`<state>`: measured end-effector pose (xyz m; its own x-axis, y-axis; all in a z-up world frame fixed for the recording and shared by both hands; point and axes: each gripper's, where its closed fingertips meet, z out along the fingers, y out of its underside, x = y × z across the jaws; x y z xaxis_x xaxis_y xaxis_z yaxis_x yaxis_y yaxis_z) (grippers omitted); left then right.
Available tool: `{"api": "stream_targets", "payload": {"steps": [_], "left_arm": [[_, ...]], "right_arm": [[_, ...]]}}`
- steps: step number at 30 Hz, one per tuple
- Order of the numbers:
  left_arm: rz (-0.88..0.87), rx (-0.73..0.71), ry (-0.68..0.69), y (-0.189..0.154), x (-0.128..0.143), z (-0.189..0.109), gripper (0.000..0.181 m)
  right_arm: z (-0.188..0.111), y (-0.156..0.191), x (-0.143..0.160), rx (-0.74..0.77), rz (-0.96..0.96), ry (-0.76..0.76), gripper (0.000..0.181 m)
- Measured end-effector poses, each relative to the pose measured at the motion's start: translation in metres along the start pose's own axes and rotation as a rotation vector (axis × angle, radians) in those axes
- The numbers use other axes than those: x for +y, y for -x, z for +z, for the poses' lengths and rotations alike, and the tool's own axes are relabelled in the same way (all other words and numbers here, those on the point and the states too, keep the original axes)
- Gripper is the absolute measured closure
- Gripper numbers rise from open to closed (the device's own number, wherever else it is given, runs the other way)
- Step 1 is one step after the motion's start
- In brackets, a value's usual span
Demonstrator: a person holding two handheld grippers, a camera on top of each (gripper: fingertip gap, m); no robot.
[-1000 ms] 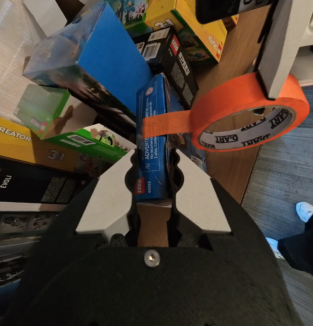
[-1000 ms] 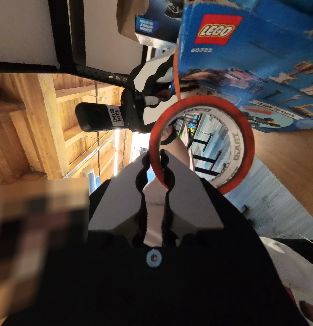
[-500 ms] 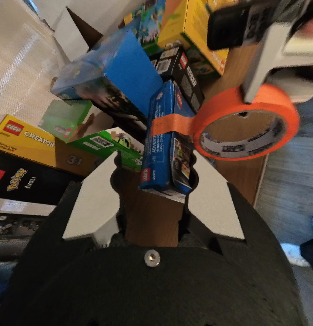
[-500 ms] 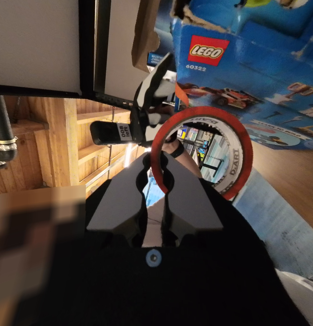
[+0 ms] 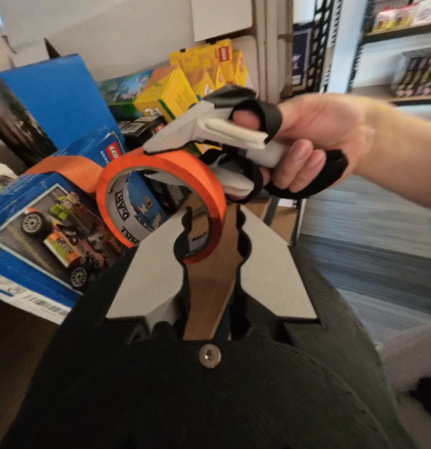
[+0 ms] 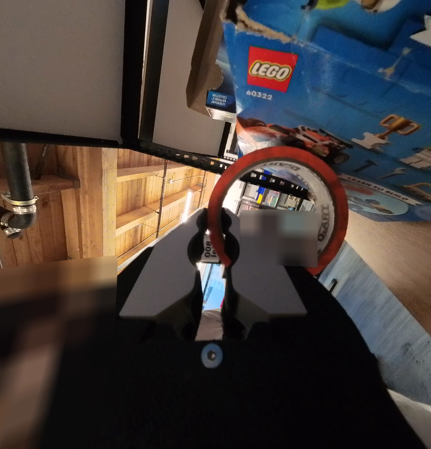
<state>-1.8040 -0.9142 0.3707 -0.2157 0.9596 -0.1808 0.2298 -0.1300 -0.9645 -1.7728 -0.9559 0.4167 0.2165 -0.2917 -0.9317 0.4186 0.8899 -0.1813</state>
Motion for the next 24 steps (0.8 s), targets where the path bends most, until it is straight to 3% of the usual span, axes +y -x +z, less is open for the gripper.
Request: {"api": "stream_targets", "payload": {"steps": [2,7,10,15,19,22,24], "left_arm": [[0.058,-0.029,0.006,0.000,0.007,0.012,0.171],[-0.002,0.013,-0.033,-0.012,0.003,0.016,0.174],[-0.052,0.043,-0.025,-0.015,0.006,0.012,0.173],[-0.091,0.110,-0.082,-0.019,-0.002,0.001,0.174],[-0.093,0.168,-0.108,-0.023,-0.006,-0.005,0.174],[-0.085,0.194,-0.093,-0.026,-0.005,-0.007,0.173],[-0.081,0.199,-0.085,-0.026,-0.004,-0.008,0.173]], "right_arm": [[-0.001,0.000,-0.001,0.000,0.011,0.019,0.175],[-0.008,0.004,0.008,0.039,-0.113,0.148,0.166],[-0.019,0.004,0.013,0.123,-0.285,0.264,0.149],[-0.046,0.019,0.010,0.193,-0.590,0.365,0.146],[-0.099,0.014,0.015,0.349,-0.846,0.428,0.149],[-0.164,-0.020,0.001,0.699,-1.063,0.463,0.154],[-0.199,-0.033,-0.003,0.853,-1.142,0.496,0.154]]}}
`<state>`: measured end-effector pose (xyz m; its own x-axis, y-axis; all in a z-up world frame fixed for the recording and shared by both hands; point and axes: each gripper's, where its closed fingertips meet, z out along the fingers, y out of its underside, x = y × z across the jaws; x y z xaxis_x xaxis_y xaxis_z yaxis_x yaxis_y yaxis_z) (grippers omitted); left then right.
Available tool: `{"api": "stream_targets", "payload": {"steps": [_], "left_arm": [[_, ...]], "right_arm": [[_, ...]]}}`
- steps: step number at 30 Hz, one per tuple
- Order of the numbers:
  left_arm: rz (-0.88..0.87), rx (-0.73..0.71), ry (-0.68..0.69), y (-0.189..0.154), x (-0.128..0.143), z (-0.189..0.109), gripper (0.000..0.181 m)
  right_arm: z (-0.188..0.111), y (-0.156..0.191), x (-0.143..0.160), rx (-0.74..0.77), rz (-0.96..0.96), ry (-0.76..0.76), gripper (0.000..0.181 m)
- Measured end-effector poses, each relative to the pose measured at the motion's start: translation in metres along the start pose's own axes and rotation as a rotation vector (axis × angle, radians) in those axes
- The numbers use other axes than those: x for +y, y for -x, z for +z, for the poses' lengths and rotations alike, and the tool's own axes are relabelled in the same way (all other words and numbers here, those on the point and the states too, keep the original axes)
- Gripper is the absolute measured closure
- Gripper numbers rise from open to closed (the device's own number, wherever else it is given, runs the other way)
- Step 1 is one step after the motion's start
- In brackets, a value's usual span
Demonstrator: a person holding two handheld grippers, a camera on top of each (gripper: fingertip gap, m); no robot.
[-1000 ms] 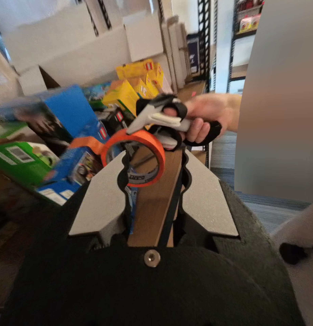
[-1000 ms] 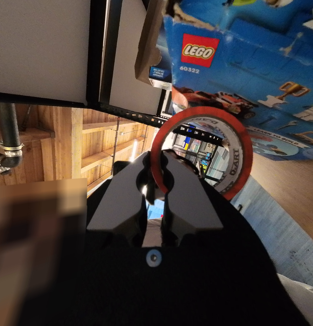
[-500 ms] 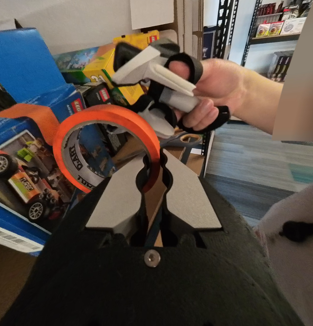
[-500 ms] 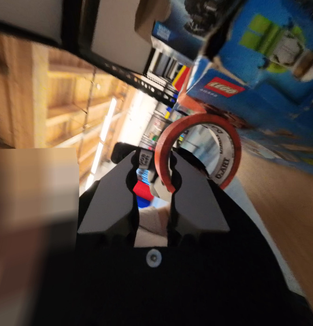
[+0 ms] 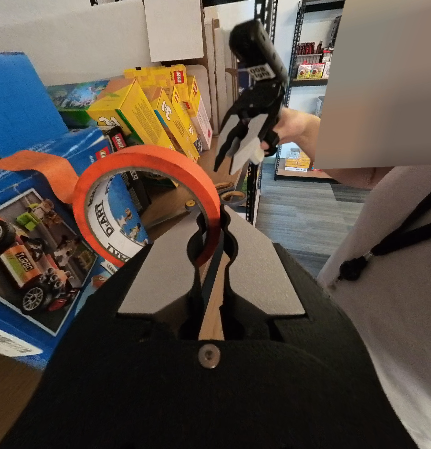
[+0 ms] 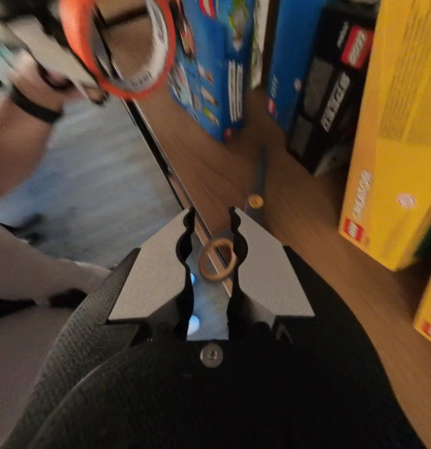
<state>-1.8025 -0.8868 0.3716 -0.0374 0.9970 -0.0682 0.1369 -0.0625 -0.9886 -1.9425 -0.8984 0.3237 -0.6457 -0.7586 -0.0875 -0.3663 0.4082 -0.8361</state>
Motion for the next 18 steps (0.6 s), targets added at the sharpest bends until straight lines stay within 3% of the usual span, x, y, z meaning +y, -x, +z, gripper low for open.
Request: {"api": "stream_targets", "payload": {"steps": [3,9,14,18], "left_arm": [[-0.007,0.018,-0.012,-0.002,-0.001,-0.002,0.173],[-0.031,0.047,-0.024,0.002,0.001,-0.005,0.173],[-0.045,0.082,-0.025,0.004,0.003,-0.007,0.173],[-0.052,0.110,-0.023,0.004,0.002,-0.009,0.173]], "right_arm": [[-0.007,-0.023,0.032,0.131,-0.050,0.096,0.154],[0.008,-0.035,0.069,0.190,0.037,0.266,0.142],[0.023,-0.029,0.066,0.254,-0.022,0.268,0.129],[0.027,-0.025,0.066,0.339,-0.110,0.312,0.146]]}}
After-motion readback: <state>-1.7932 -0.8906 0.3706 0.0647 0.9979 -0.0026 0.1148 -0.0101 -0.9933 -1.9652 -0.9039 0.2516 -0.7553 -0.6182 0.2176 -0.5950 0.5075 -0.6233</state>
